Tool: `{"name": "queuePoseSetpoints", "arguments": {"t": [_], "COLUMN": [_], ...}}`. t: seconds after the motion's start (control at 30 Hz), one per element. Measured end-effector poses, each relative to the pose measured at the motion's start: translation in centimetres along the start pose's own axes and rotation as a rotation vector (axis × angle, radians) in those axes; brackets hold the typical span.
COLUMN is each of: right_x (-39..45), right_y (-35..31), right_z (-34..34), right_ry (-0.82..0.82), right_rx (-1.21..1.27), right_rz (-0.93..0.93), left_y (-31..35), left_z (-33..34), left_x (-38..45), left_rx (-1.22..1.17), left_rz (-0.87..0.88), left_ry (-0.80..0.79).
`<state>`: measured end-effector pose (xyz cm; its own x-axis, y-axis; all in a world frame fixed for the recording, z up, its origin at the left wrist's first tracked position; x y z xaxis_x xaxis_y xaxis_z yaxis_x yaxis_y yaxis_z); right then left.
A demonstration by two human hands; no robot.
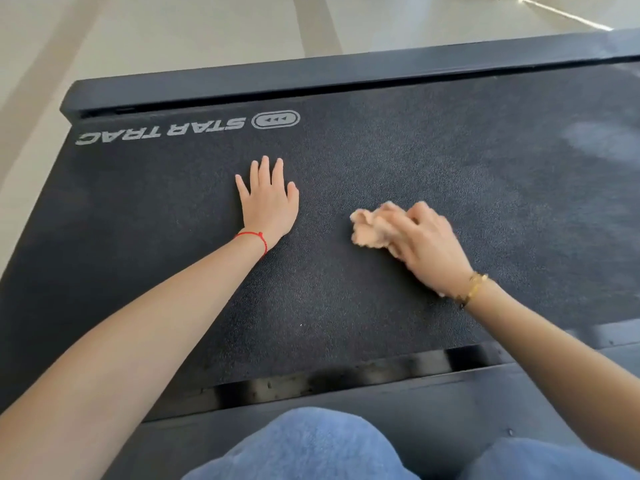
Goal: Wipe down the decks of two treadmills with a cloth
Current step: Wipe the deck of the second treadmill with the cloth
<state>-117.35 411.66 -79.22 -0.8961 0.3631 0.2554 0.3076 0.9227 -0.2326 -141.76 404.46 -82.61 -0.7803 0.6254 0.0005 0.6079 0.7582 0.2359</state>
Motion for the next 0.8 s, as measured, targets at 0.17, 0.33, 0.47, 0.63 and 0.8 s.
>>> {"name": "queuePoseSetpoints", "arguments": {"t": [0.17,0.33,0.47,0.63,0.8], "right_x": [-1.8,-5.8,-3.5,2.6,1.1], "right_y": [-5.0,-7.9,-2.4,10.5,5.9], "right_z": [-0.5,0.9,0.1,-2.1,-2.0], "right_ry": [0.04,-0.107,-0.079,0.026,0.09], "right_rx": [0.083,0.213,0.143,-0.063,0.06], "right_rz": [-0.199,-0.337,-0.329,-0.023,-0.292], "left_y": [0.8,3.9,6.9,10.0,12.0], "left_z": [0.4,1.1,1.8,2.6,3.3], "left_x": [-0.5,0.0,0.3,0.9,2.0], "left_rx": [-0.008,-0.032,-0.04,-0.032,-0.035], "left_rz": [-0.057,-0.044,-0.008,-0.008,-0.047], "left_ry": [0.024,0.01,-0.005,0.003,0.013]}}
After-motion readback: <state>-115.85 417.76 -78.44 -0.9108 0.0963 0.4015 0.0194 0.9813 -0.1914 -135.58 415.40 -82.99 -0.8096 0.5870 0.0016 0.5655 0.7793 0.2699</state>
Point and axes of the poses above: each hand's wrist, its own x-axis towards the middle knuckle, its own z-axis out of the palm, y = z × x, the point moved 9 cm from there along x, towards the middle knuckle, and after that the axes turned 10 degrees about -z, right-handed, at the moved point
